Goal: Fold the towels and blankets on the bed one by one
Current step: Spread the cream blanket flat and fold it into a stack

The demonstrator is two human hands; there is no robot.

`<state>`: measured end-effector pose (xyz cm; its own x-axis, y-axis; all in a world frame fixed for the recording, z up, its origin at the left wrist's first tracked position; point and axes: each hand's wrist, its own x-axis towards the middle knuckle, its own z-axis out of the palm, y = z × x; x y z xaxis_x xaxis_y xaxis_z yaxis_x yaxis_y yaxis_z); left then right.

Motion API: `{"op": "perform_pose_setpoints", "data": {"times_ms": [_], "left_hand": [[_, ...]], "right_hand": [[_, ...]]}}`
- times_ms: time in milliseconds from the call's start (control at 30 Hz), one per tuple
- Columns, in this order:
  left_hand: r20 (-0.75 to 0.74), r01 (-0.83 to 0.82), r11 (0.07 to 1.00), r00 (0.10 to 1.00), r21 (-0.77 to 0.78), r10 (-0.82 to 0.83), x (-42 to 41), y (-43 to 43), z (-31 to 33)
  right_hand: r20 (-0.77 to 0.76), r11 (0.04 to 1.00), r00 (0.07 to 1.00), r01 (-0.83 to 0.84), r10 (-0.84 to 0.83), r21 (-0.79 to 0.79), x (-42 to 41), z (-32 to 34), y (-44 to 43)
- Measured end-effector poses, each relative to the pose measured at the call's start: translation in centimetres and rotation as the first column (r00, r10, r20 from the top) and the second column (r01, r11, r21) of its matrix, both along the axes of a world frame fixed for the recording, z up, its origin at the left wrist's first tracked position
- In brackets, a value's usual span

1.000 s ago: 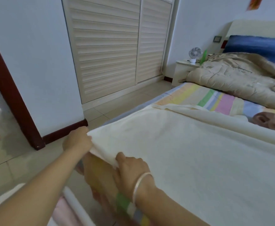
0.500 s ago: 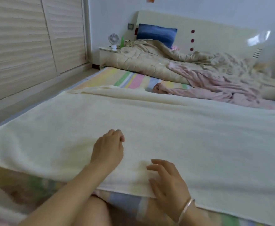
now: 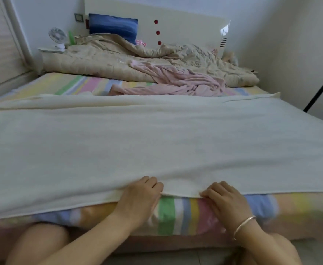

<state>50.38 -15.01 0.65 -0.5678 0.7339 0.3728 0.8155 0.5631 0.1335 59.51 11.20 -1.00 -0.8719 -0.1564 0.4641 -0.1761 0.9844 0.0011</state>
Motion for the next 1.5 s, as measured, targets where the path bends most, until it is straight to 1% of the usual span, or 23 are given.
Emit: {"op": "perform_pose_setpoints", "data": {"times_ms": [67,133,200,267,300,333,400,433,500,533,600,733,833,900,967,1033,1133,1233,1300,1367,1400,1433,1500], "left_hand": [[0.075,0.068,0.997,0.995,-0.035,-0.066,0.2,-0.4,0.7],[0.226,0.135,0.982,0.969,-0.135,-0.102,0.5,-0.6,1.5],[0.383,0.13,0.975,0.922,-0.178,-0.053,0.3,-0.4,2.1],[0.45,0.083,0.979,0.893,-0.186,0.01,-0.1,0.7,2.3],[0.445,0.05,0.984,0.895,-0.168,0.031,-0.1,1.6,2.2],[0.43,0.018,0.99,0.902,-0.143,0.046,0.0,2.8,2.1],[0.445,-0.019,0.997,0.894,-0.07,0.049,0.8,5.4,1.9],[0.463,-0.022,0.999,0.886,-0.035,0.035,1.5,6.7,1.9],[0.477,0.005,1.0,0.879,0.019,-0.013,3.1,10.4,2.3],[0.465,0.022,0.999,0.884,0.042,-0.039,3.8,12.1,2.3],[0.423,0.059,0.996,0.902,0.064,-0.081,5.1,16.0,2.2],[0.245,0.064,0.998,0.968,-0.017,-0.058,7.1,22.7,1.8],[0.137,-0.023,0.998,0.99,-0.062,0.032,7.6,25.4,1.3],[0.095,-0.048,0.996,0.994,-0.069,0.055,7.9,26.6,0.9],[0.138,0.009,0.997,0.99,-0.074,0.002,7.9,26.8,0.4],[0.24,0.084,0.995,0.968,-0.055,-0.068,7.9,26.3,0.3],[0.348,0.095,0.995,0.934,-0.013,-0.085,7.8,25.5,0.9],[0.394,0.091,0.996,0.915,0.019,-0.091,8.3,24.8,1.6],[0.413,0.039,0.997,0.909,0.067,-0.064,8.3,23.9,2.1],[0.381,-0.058,0.992,0.924,0.115,0.009,7.2,22.2,2.7],[0.368,-0.102,0.984,0.929,0.144,0.042,6.3,21.4,2.9],[0.357,-0.152,0.974,0.93,0.167,0.084,4.8,20.2,3.2],[0.364,-0.235,0.951,0.919,0.2,0.151,0.7,17.8,3.4]], "right_hand": [[0.034,0.998,0.999,-0.033,0.035,-0.059,0.5,0.4,0.5],[0.123,0.988,0.989,-0.066,0.083,-0.137,1.5,0.9,1.1],[0.22,0.97,0.965,-0.094,0.144,-0.224,2.5,1.2,1.9],[0.254,0.953,0.951,-0.098,0.174,-0.288,3.3,1.5,2.9],[0.223,0.956,0.964,-0.078,0.145,-0.282,3.6,1.6,3.6],[0.168,0.97,0.983,-0.033,0.075,-0.241,3.9,1.8,4.6],[0.062,0.981,0.991,0.13,-0.122,-0.143,4.5,2.3,7.1],[0.044,0.973,0.976,0.217,-0.214,-0.081,4.7,2.4,8.6],[0.088,0.929,0.925,0.366,-0.369,0.055,5.6,2.1,12.2],[0.142,0.906,0.896,0.407,-0.42,0.113,5.8,1.8,13.7],[0.17,0.869,0.856,0.459,-0.489,0.185,6.4,1.4,16.1],[0.147,0.867,0.871,0.424,-0.47,0.262,6.5,1.8,18.6],[0.145,0.872,0.876,0.415,-0.46,0.258,6.2,1.9,19.8],[0.167,0.879,0.875,0.409,-0.454,0.244,6.7,1.8,21.0],[0.184,0.895,0.883,0.392,-0.431,0.213,7.4,2.3,21.6],[0.254,0.913,0.877,0.38,-0.407,0.151,8.6,2.7,22.1],[0.404,0.934,0.847,0.353,-0.346,0.059,10.1,3.1,23.0],[0.464,0.937,0.829,0.35,-0.312,0.004,10.0,4.4,22.7],[0.441,0.918,0.835,0.393,-0.33,-0.057,8.7,5.2,21.9],[0.351,0.902,0.869,0.413,-0.349,-0.128,6.5,4.9,20.4],[0.353,0.896,0.865,0.423,-0.355,-0.134,5.4,4.6,19.6],[0.386,0.895,0.854,0.426,-0.35,-0.133,3.5,4.3,18.2],[0.501,0.892,0.795,0.442,-0.341,-0.095,-0.5,3.2,15.1]]}}
